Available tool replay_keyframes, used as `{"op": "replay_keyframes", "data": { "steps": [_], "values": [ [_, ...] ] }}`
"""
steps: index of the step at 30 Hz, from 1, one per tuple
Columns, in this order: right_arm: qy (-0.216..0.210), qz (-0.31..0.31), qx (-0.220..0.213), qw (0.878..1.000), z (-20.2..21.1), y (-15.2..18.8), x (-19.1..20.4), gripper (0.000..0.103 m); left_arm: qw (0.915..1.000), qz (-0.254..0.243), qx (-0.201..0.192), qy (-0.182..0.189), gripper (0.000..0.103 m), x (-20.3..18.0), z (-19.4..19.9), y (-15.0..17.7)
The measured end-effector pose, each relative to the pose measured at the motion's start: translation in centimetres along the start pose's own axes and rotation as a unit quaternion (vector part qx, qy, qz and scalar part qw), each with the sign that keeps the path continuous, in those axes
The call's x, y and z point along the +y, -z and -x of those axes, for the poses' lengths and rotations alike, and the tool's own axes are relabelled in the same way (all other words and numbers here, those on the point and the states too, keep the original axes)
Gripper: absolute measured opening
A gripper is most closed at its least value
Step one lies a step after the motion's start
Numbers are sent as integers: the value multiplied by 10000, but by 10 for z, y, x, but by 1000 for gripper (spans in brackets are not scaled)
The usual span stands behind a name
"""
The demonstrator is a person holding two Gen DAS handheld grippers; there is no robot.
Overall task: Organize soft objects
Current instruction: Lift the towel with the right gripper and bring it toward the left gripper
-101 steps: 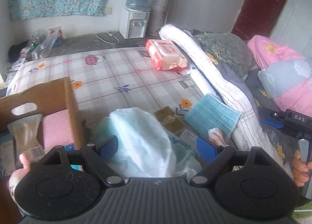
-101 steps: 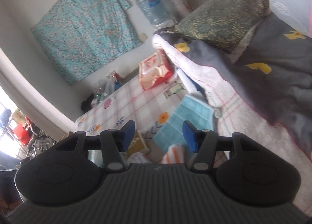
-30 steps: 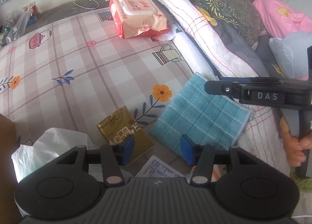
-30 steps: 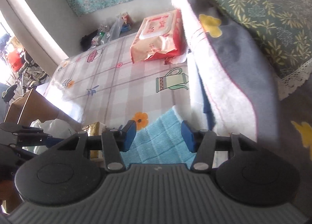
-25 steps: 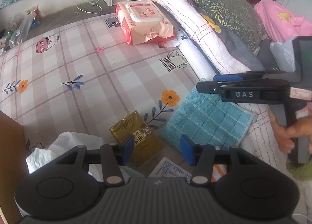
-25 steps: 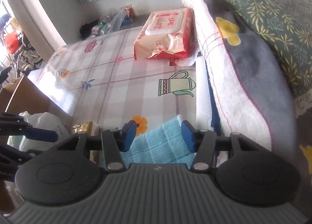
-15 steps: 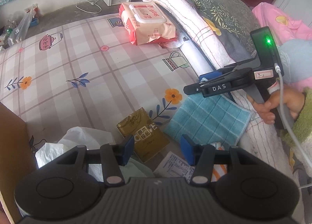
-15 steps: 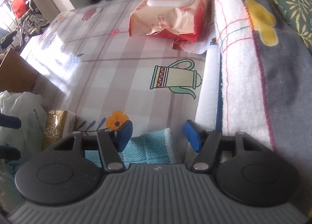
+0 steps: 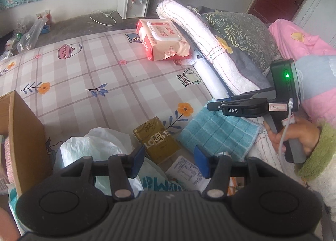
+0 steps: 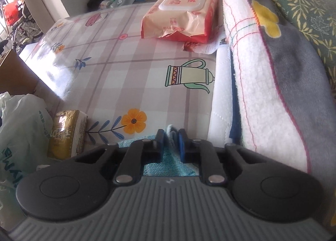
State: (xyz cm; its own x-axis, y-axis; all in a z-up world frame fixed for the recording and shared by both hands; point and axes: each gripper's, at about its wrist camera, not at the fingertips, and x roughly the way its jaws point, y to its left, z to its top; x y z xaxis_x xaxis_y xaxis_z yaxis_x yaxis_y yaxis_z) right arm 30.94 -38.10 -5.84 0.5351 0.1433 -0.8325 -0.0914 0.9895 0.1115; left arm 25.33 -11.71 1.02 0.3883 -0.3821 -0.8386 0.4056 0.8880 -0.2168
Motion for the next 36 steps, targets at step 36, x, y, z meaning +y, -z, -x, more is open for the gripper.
{"op": "replay_keyframes", "data": {
  "steps": [36],
  "values": [
    [-2386,-1985,-1335,9412,261,204,95,6,9932,-36,-1111,340,54,-4,136,219]
  ]
}}
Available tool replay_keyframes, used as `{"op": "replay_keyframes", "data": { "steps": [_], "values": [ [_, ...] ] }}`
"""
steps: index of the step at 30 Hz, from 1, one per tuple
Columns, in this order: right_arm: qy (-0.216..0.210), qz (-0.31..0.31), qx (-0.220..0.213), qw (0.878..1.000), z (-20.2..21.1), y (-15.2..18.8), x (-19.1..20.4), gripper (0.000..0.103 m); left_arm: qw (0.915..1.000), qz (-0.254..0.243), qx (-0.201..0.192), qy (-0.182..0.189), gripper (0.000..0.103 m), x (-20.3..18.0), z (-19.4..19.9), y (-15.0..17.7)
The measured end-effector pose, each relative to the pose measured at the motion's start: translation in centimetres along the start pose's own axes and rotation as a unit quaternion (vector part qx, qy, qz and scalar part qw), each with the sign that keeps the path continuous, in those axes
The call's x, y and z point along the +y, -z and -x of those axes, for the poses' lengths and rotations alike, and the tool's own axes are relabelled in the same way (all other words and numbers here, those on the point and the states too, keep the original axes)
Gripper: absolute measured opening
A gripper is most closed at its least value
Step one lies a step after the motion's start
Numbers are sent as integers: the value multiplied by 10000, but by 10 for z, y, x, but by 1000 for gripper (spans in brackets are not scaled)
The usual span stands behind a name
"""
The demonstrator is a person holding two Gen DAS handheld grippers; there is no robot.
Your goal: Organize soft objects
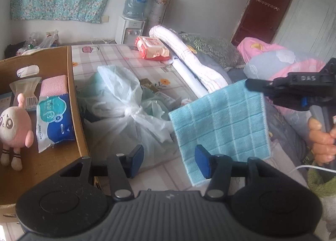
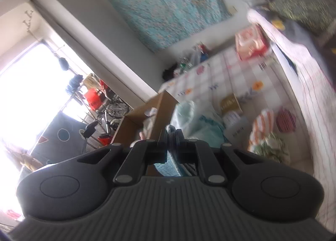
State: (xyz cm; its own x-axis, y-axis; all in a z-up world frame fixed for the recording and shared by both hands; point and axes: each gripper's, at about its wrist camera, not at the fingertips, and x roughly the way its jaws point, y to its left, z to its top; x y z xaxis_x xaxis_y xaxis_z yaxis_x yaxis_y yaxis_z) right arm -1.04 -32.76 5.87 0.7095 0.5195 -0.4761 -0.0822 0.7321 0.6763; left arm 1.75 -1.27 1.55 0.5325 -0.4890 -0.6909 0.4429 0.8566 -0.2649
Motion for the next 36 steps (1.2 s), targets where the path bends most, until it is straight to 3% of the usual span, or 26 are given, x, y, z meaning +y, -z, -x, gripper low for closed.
{"op": "replay_keyframes", "data": {
  "steps": [4,7,14,19,27,31,36],
  "values": [
    [662,-700,266,9950,-49,32,-58,6,9993,-155,326,13,54,-2,-27,19],
    [885,-1004,269,9906,-70,39,-84,6,9979,-246,596,-25,44,-6,-55,29],
    [218,-1441,378,9886,-80,60,-80,7,9934,-664,936,-17,34,-26,-99,44],
    [-407,-1947,718,9774,-99,83,-77,8,9915,-737,1067,-43,32,-25,-115,52],
    [-706,-2561,927,9596,-140,99,-89,11,9917,-546,1156,147,33,-10,-116,57],
    [-880,-2860,1158,9471,-157,100,-98,23,9927,-301,1133,289,38,-1,-109,55],
    [-1045,-2766,1201,9477,-165,99,-93,41,9939,-1,994,482,46,9,-99,52]
  ]
}}
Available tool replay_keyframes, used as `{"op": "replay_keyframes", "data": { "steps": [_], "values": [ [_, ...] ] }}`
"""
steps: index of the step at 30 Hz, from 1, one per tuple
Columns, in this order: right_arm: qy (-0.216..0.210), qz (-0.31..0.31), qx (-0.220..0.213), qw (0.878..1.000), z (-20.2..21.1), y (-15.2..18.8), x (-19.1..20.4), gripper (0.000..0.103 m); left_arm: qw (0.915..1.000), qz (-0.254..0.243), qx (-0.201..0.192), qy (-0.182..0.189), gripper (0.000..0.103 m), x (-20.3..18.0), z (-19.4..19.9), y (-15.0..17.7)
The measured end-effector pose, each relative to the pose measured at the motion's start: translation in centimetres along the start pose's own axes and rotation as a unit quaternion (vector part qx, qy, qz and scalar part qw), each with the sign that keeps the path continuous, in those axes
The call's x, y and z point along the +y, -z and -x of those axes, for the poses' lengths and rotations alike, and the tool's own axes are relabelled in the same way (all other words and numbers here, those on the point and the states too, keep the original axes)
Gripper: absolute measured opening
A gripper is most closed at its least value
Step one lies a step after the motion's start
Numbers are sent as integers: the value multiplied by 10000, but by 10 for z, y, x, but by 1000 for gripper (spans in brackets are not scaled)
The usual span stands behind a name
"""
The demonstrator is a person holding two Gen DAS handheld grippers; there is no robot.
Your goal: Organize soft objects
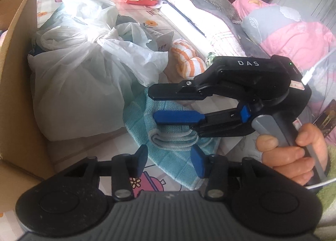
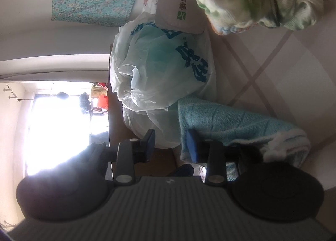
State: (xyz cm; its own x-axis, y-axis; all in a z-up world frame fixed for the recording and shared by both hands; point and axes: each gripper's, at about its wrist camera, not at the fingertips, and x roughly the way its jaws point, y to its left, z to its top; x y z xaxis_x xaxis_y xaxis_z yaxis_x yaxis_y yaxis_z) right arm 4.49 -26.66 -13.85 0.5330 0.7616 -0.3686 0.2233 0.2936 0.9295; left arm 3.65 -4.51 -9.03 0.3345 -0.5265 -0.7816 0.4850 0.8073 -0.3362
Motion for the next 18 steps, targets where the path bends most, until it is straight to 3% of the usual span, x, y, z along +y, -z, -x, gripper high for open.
{"op": "replay_keyframes", "data": {
  "steps": [6,12,14,18],
  "values": [
    [-20,208,24,9998,3,1,13,49,9983,85,83,-577,43,3,-15,-11],
    [103,860,-236,9960,40,2,34,53,9973,179,191,-688,41,7,-27,-15],
    [377,1218,-455,9908,52,-1,43,53,9972,158,186,-701,41,7,-28,-15],
    [1561,1876,-751,9669,63,-5,49,53,9974,195,178,-677,41,7,-26,-13]
  ]
}}
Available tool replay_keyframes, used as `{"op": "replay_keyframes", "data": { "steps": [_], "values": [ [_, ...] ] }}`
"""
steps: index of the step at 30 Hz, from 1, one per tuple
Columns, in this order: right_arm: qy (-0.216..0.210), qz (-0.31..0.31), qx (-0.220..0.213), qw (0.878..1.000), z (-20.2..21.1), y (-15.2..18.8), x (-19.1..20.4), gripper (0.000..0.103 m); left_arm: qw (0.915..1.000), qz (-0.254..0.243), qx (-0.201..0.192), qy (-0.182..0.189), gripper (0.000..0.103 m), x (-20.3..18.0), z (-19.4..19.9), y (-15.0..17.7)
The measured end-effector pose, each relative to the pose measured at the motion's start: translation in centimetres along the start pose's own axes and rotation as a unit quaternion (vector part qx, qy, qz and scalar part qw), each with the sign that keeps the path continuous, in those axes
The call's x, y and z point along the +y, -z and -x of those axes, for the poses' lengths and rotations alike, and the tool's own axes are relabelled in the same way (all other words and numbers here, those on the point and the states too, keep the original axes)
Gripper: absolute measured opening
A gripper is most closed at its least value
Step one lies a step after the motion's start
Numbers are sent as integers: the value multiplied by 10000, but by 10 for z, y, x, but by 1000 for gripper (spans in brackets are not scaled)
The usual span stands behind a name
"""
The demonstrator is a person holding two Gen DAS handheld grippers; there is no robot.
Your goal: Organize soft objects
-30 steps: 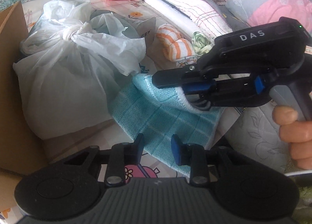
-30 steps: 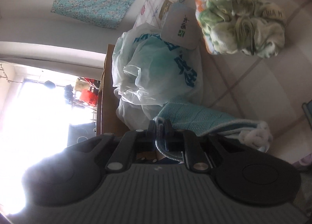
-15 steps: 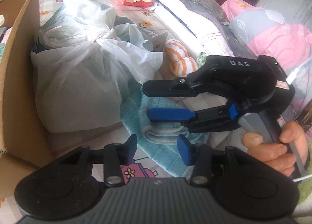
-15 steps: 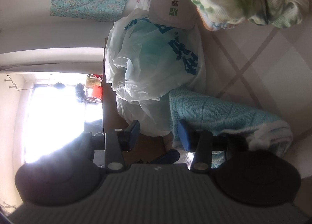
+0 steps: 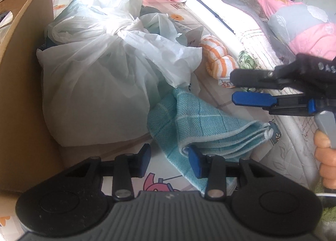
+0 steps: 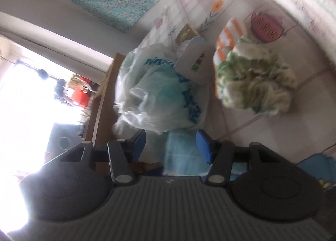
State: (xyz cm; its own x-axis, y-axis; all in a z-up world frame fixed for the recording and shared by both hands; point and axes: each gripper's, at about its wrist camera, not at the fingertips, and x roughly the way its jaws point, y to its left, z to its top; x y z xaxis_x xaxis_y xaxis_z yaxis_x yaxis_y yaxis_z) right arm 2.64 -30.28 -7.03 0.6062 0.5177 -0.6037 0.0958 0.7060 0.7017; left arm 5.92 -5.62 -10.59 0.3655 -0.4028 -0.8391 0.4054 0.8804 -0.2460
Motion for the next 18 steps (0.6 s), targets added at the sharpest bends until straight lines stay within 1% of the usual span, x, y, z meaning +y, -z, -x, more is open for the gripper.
{"op": "replay_keyframes", "data": {
  "steps": [2,3,4,5,6,8,10,13,16,18],
  "values": [
    [367,185,144,9991,-3,5,-5,50,10000,0,-6,13,41,1,0,0],
    [492,249,234,9982,-8,9,-6,45,10000,2,-9,23,41,1,0,1],
    [543,287,295,9977,-11,12,-6,38,10000,7,-7,35,41,1,1,1],
    [536,330,295,9976,-11,16,-6,35,10000,25,28,63,41,2,1,1],
    [551,360,284,9974,-11,18,-5,34,9999,44,50,101,42,3,2,2],
    [601,346,257,9973,-12,19,-3,33,9996,66,170,201,52,5,4,3],
    [585,253,236,9977,-14,21,-2,32,9991,26,226,356,55,5,8,5],
    [527,100,250,9982,-17,23,-3,32,9977,-36,341,583,57,3,10,8],
    [411,-139,316,9986,-18,29,-4,32,9947,163,544,858,57,4,3,9],
    [328,-284,370,9984,-19,32,-6,32,9936,281,565,941,58,6,1,10]
  ]
}}
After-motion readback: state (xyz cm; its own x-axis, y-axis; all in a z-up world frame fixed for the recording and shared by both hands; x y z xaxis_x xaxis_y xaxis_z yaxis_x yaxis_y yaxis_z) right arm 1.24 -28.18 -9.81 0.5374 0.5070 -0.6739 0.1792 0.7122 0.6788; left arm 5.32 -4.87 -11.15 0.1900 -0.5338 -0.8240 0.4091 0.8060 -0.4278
